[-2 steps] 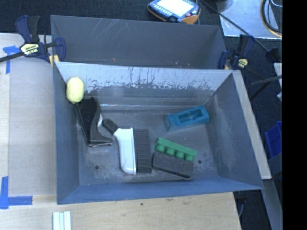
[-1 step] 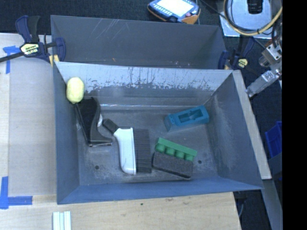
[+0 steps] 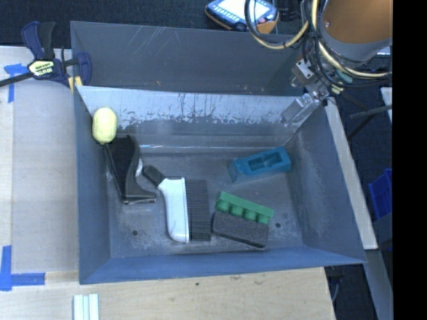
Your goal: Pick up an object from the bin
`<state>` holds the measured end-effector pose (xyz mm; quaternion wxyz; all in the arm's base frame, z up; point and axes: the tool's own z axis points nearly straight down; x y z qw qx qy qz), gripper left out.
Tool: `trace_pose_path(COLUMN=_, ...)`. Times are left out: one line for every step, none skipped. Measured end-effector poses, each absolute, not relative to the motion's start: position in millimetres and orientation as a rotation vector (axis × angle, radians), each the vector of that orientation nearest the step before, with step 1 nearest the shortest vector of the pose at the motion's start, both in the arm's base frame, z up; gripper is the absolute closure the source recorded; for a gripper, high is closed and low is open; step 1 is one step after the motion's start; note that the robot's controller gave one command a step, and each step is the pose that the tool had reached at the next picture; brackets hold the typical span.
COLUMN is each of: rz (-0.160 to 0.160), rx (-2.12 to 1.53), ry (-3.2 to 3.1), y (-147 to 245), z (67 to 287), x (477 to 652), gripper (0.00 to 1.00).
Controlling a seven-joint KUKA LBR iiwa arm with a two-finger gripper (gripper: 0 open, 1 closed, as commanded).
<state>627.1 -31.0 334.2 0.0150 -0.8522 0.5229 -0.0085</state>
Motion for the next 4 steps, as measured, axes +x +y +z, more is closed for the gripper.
trace_pose_path(rz=-0.014, rx=-2.672, ry=1.597, y=-47, z=254, x=617.5, gripper=1.0)
trace_pose_path(rz=-0.01, rx=-2.791, ry=1.376, y=-13, z=216, x=600.0, gripper=1.0)
trace_pose_path(rz=-0.003, rx=-2.806, ry=1.348, y=11, z=128, x=612.3, gripper=1.0)
trace_pose_path(rz=-0.004, rx=-2.607, ry=1.684, y=27, z=107, x=598.1, gripper=1.0)
